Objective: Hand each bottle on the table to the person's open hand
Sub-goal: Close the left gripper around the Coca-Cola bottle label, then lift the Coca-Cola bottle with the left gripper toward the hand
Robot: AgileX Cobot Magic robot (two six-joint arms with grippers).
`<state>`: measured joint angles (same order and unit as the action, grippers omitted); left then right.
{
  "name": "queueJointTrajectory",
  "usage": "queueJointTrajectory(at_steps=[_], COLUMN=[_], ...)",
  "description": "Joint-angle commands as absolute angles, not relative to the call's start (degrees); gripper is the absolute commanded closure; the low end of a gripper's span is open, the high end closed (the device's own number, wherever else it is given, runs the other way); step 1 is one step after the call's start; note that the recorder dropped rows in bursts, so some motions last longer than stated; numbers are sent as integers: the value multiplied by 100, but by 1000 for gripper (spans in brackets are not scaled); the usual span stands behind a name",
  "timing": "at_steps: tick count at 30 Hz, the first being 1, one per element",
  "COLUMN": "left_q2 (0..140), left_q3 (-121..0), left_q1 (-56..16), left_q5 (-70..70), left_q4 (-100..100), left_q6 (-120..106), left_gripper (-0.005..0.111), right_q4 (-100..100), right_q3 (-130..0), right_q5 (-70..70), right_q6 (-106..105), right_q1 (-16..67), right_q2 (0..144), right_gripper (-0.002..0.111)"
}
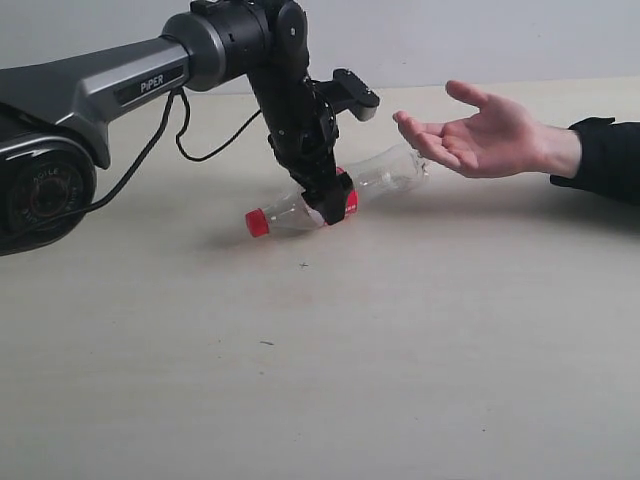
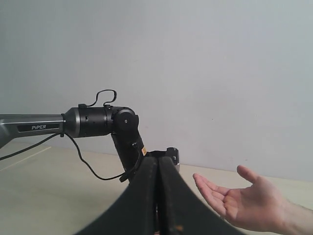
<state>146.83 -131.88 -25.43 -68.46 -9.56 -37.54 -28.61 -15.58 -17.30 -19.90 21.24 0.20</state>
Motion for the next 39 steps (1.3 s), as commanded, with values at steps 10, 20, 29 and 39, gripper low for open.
queueJointTrajectory(at_steps=[10,20,29,39], left_q2=[14666,14666,14180,13456], left_q3=[-13232,-13232,-13277,-13277], left_q1=[-2557,-2557,-2514,-2514], left_q5=[-6857,-6896,-6933,-6996], left_q4=[-939,-925,-526,132], left_q6=[-3606,-3732,-3355,-2258], left_gripper=[50,107,107,107], right_q4=[-2832,-2832,-2832,-2854], right_q3=[-1529,-1529,-1529,-1529], right_q5=[-1681,-1681,-1762,-1829], right_q6=[-2029,-2029,-2027,-2027], right_q1=[2139,2139,2139,2139], right_q2=[0,0,0,0], right_gripper=[108,108,108,108])
